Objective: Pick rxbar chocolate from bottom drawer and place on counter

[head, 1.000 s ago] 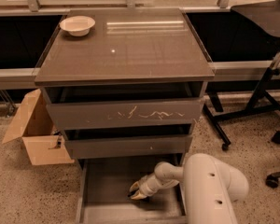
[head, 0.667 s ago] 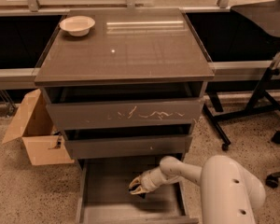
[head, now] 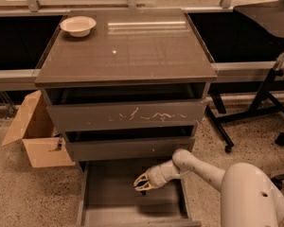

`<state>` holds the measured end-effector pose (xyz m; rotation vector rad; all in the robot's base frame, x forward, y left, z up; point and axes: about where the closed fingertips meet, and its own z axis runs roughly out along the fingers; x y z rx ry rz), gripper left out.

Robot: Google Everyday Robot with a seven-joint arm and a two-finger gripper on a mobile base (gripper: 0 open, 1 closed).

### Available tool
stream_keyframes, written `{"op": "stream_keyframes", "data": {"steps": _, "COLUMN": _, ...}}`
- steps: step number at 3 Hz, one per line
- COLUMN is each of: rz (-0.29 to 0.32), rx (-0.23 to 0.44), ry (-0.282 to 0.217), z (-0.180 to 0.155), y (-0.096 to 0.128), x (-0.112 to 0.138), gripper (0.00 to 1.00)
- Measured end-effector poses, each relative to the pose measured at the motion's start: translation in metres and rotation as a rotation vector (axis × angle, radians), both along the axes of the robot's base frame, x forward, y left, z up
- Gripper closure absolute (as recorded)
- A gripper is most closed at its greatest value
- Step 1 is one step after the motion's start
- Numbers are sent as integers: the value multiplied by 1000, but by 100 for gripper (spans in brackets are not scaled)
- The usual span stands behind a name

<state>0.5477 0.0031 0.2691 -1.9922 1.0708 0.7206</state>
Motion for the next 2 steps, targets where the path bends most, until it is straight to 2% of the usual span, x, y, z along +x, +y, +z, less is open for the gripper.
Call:
{"op": "stream_keyframes", "data": {"steps": 1, "rz": 41, "rx": 14, "ry": 11, "z": 1, "y": 2, "x": -11, "gripper": 100}}
{"op": "stream_keyframes", "data": {"steps": 2, "rz": 41, "rx": 14, "ry": 11, "z": 1, "y": 2, "x": -11, "gripper": 100}}
